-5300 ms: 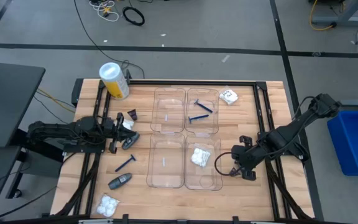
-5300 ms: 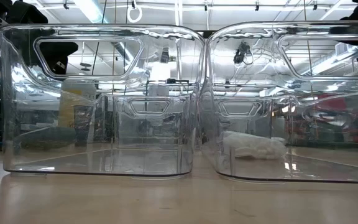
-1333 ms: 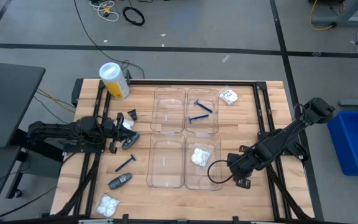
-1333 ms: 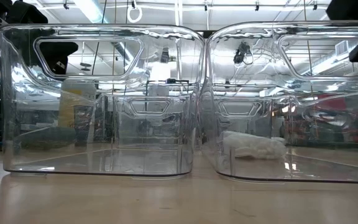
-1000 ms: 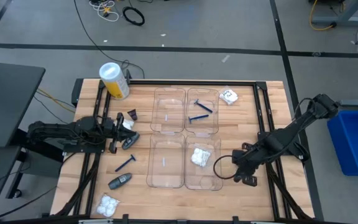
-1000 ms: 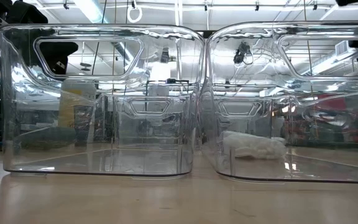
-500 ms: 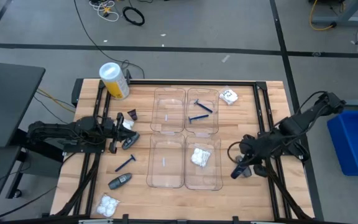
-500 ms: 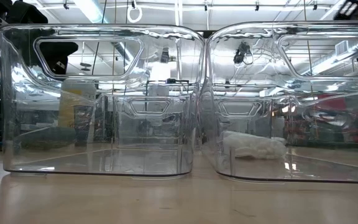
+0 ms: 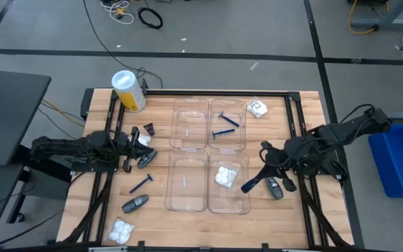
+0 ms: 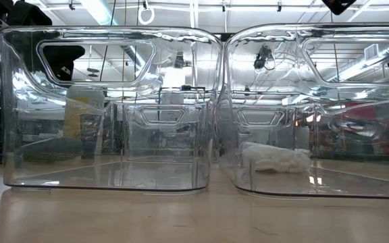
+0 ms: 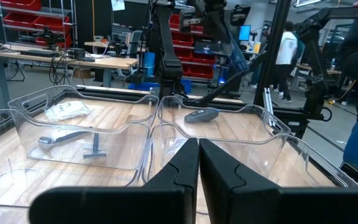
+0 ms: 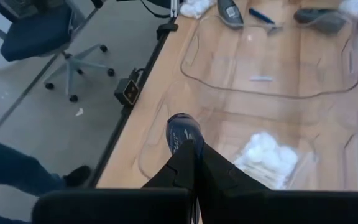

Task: Pick & Place Travel size toiletries
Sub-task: Put the right shave cream into the bottom left transparent bin

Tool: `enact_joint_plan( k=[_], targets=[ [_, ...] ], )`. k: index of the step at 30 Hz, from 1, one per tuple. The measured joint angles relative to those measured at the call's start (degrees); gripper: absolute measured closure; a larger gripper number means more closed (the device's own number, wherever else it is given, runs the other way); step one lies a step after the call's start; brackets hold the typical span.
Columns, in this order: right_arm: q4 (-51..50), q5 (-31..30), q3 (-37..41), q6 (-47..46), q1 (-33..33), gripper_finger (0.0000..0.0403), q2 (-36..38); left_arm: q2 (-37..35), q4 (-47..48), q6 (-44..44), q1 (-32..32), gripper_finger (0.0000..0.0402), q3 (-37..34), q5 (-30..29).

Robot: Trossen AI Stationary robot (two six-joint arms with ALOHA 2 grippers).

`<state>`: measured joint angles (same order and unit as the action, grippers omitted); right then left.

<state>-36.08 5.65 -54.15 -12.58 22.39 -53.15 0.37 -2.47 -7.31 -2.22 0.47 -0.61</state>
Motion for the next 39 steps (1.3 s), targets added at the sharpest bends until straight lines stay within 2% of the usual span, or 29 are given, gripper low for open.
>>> enact_joint_plan(
  k=[11, 20, 32, 39],
  targets=[
    [0.1, 0.7, 0.0, 1.5, -2.2, 0.0396, -0.2, 0.0, 0.0, 0.0, 0.0, 0.0379, 0.0, 0.0],
    [9.5, -5.6, 0.0, 1.5, -3.6, 0.0397, -5.3, 0.0, 0.0, 0.0, 0.0, 0.0379, 0.0, 0.0],
    [14.6, -6.1, 0.0, 1.9, -9.7, 0.0398, -10.9, 0.0, 0.0, 0.0, 0.0, 0.0379, 0.0, 0.0],
    [18.6, -9.1, -1.6, 2.0, -12.5, 0.0398, -13.8, 0.0, 0.0, 0.0, 0.0, 0.0379, 0.0, 0.0]
  ],
)
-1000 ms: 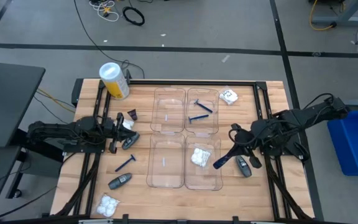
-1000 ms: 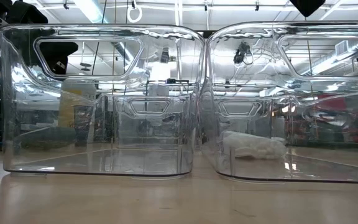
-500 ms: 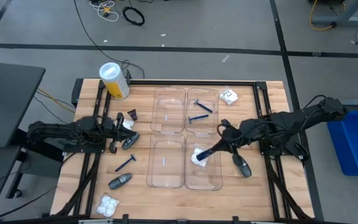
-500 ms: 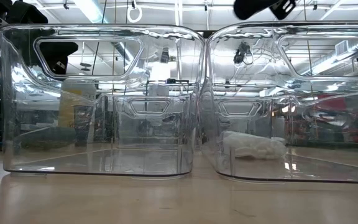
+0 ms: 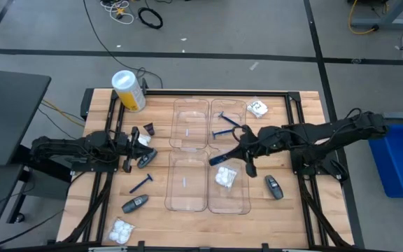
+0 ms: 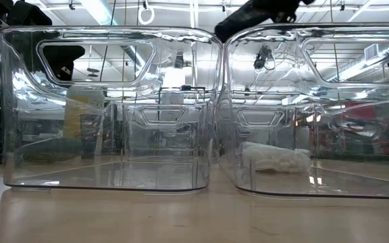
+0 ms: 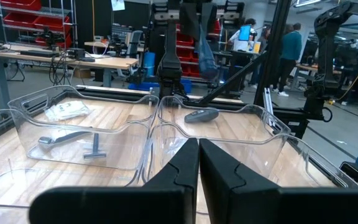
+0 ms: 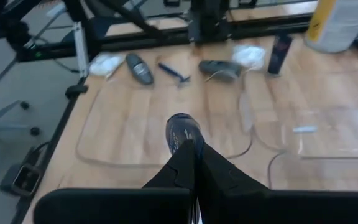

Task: Pick & Place Travel size toiletries
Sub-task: Put the right shave cream into the bottom left transparent bin

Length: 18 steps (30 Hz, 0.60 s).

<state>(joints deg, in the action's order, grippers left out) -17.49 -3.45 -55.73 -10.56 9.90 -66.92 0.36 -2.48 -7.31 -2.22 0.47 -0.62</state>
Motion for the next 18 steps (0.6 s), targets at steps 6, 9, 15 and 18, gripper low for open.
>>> enact_joint_plan(
  k=[6, 9, 15, 18],
  targets=[
    [0.0, 0.0, -6.5, 4.0, -1.5, 0.0398, -5.1, 0.0, 0.0, 0.0, 0.0, 0.0379, 0.0, 0.0],
    [-0.1, 0.0, -9.3, 5.6, -1.8, 0.0398, -7.5, 0.0, 0.0, 0.0, 0.0, 0.0379, 0.0, 0.0],
    [-0.3, 0.0, -13.7, 7.0, -1.8, 0.0398, -11.3, 0.0, 0.0, 0.0, 0.0, 0.0379, 0.0, 0.0],
    [-0.3, 0.7, -15.0, 7.0, -1.8, 0.0398, -12.8, 0.0, 0.0, 0.0, 0.0, 0.0379, 0.0, 0.0]
  ],
)
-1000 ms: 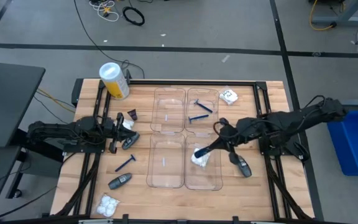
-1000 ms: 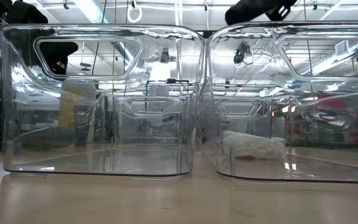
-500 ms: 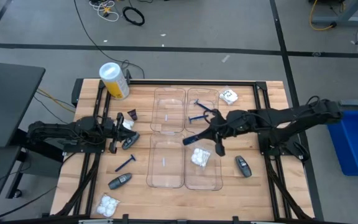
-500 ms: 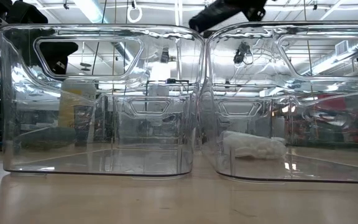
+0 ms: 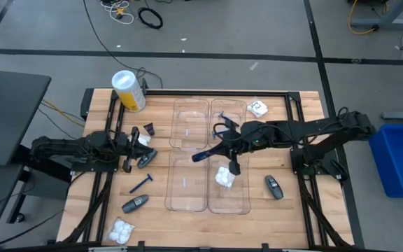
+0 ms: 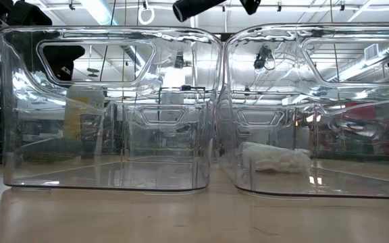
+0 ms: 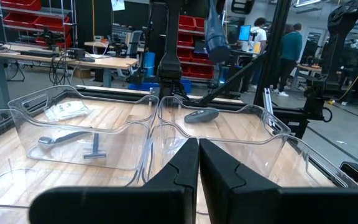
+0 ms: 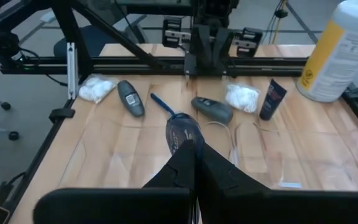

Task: Pick & Place Travel size toiletries
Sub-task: Put the right shave cream into the bottom left transparent bin

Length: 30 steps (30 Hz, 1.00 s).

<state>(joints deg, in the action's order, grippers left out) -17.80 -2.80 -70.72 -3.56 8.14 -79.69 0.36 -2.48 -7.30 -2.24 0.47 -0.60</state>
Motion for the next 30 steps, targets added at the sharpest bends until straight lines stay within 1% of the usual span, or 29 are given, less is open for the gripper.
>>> enact_joint_plan(
  k=[4, 17, 25, 30],
  targets=[
    [-0.1, 0.0, -0.8, 0.0, 0.2, 0.0398, -1.3, 0.0, 0.0, 0.0, 0.0, 0.0379, 0.0, 0.0],
    [0.0, -0.1, -0.9, 0.0, 0.6, 0.0398, -2.0, 0.0, 0.0, 0.0, 0.0, 0.0379, 0.0, 0.0],
    [1.3, 0.0, -0.9, 0.0, 0.6, 0.0398, -7.0, 0.0, 0.0, 0.0, 0.0, 0.0379, 0.0, 0.0],
    [2.2, 0.0, -0.9, 0.0, 0.6, 0.0398, -8.9, 0.0, 0.0, 0.0, 0.0, 0.0379, 0.0, 0.0]
  ],
)
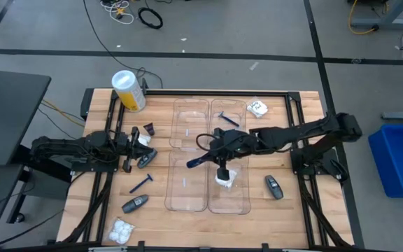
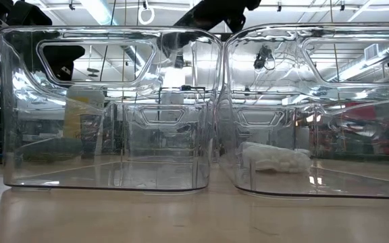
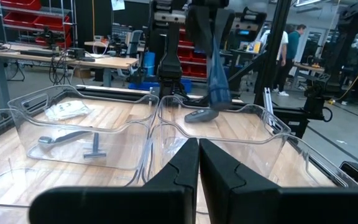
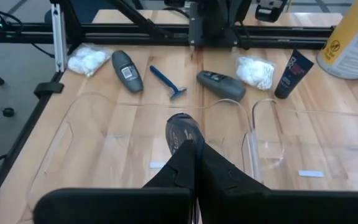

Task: Pick & Place Travel size toiletries
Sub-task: Put the right shave cream into the bottom left transparent bin

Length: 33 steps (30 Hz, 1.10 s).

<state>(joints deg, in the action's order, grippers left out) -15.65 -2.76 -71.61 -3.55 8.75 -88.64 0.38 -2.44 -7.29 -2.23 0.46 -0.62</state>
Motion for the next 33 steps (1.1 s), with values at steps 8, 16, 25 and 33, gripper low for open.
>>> enact_joint_plan(
  k=[8, 16, 25, 33],
  targets=[
    [1.5, 0.5, 0.0, 0.0, 0.1, 0.0398, -3.8, 0.0, 0.0, 0.0, 0.0, 0.0379, 0.0, 0.0],
    [1.3, 0.5, 0.0, 0.0, 0.3, 0.0398, -8.3, 0.0, 0.0, 0.0, 0.0, 0.0379, 0.0, 0.0],
    [1.4, 0.5, 0.1, 0.0, 0.3, 0.0398, -9.9, 0.0, 0.0, 0.0, 0.0, 0.0379, 0.0, 0.0],
    [1.4, 0.4, 0.1, 0.0, 0.3, 0.0395, -9.9, 0.0, 0.0, 0.0, 0.0, 0.0379, 0.0, 0.0]
  ],
)
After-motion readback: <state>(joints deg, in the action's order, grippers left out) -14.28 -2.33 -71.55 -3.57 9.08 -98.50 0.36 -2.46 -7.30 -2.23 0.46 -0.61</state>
